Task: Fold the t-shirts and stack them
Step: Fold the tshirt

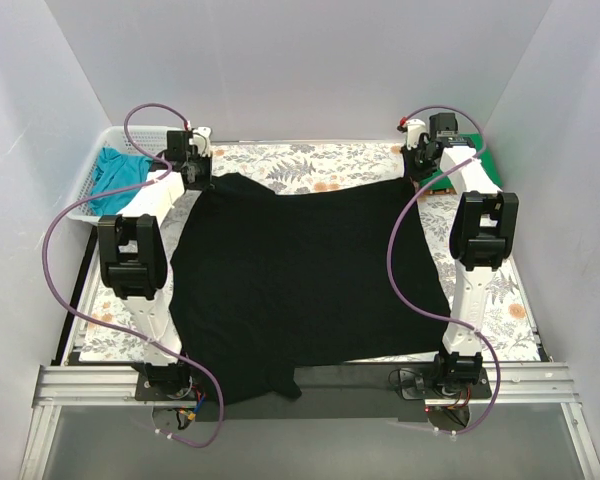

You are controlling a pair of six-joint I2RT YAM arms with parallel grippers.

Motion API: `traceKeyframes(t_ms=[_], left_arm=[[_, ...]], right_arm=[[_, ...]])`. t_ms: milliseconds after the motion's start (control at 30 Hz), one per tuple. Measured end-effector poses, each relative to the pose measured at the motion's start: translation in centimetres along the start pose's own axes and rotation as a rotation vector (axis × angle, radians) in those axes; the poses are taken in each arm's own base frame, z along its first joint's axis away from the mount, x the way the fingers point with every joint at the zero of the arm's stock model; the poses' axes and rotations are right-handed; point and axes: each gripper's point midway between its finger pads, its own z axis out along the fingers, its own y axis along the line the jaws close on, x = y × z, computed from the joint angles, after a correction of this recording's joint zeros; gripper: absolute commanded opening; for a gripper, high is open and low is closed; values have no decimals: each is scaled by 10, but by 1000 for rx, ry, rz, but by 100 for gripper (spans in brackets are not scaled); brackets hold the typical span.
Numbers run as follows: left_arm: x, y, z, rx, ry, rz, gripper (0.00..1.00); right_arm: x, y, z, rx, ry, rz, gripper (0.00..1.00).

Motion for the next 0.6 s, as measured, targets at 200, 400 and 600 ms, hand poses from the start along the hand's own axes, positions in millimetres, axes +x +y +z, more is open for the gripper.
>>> traceKeyframes(t_ms=[200, 400, 600], left_arm=[[21, -1, -5, 19, 24, -1, 0], [28, 2, -24, 18, 22, -12, 0], [-5, -2, -66, 28, -94, 8, 0]], right_arm=[[1, 6, -12, -24, -9, -10, 1], [-2, -4, -34, -15, -43, -13, 1], [-3, -5, -50, -22, -65, -23, 1]])
